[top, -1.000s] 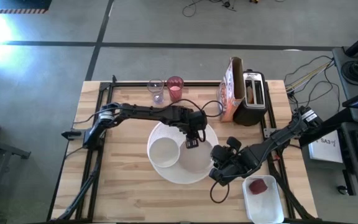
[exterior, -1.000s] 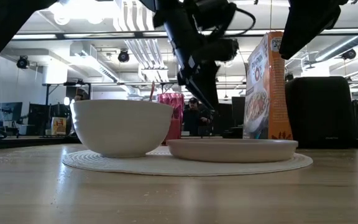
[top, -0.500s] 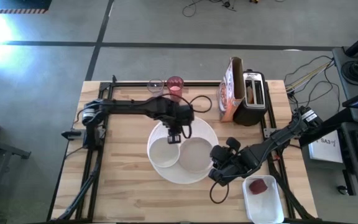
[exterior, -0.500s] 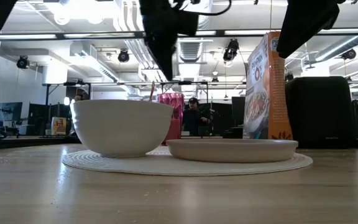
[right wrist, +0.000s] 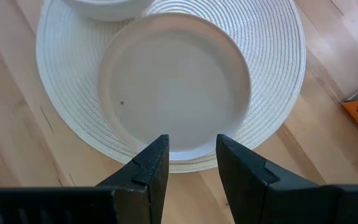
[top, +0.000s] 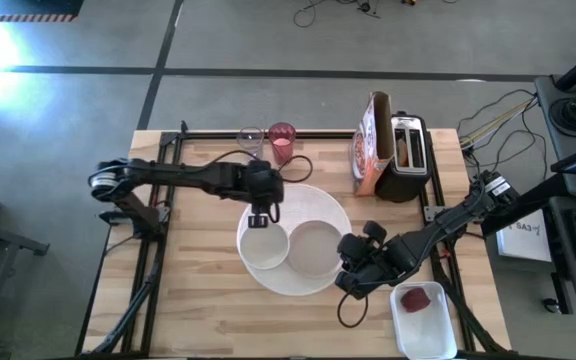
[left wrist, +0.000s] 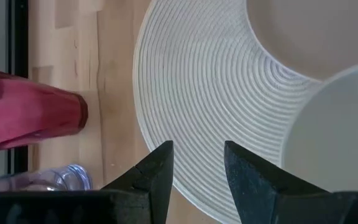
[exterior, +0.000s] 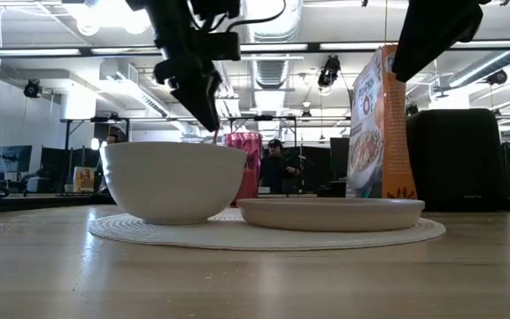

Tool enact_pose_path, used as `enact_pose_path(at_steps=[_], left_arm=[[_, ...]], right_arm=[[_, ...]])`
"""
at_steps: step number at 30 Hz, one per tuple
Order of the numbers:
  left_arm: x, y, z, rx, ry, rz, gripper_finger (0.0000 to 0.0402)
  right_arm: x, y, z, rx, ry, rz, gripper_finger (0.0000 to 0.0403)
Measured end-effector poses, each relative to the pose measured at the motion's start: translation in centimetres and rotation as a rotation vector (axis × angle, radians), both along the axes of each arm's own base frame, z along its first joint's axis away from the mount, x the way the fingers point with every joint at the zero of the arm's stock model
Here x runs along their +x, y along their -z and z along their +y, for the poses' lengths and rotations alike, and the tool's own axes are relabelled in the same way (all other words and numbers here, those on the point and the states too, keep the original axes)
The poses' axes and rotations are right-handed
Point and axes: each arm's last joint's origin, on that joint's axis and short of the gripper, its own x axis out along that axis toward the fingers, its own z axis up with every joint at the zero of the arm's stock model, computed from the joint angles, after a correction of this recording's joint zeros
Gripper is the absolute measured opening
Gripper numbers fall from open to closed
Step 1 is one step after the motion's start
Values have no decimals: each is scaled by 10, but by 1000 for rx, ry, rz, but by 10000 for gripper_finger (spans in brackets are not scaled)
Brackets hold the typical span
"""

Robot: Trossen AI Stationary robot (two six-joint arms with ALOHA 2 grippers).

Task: Arrange a breakfast setting
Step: Put the red cup to the top left of the white bowl on the white table mat

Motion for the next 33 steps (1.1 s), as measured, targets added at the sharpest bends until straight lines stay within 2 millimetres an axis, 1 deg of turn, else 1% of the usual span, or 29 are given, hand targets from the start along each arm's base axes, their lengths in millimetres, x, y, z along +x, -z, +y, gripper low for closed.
enact_pose_path(at_steps=[3,7,15,19,28,30,33], left_arm=[[-8,-1,-2,-14,-23,-16,126],[-11,1,-6,-23,-30,-25,126],[-12,-2,-10,39,97,26,126],[-12,-4,0,128,107,54,126],[-20,-5,46,163,12,88,126],[-21,-7,52,160,6,84,126],[-18,-16,53,159,61,58,126]], right_arm=[[1,0,1,6,0,-9,123],[1,0,1,6,0,-10,123],[1,0,1,7,0,-12,123],[1,0,1,7,0,-12,123],[1,0,1,9,0,-14,123],[1,0,1,9,0,-14,123],[2,-1,1,12,0,-20,123]])
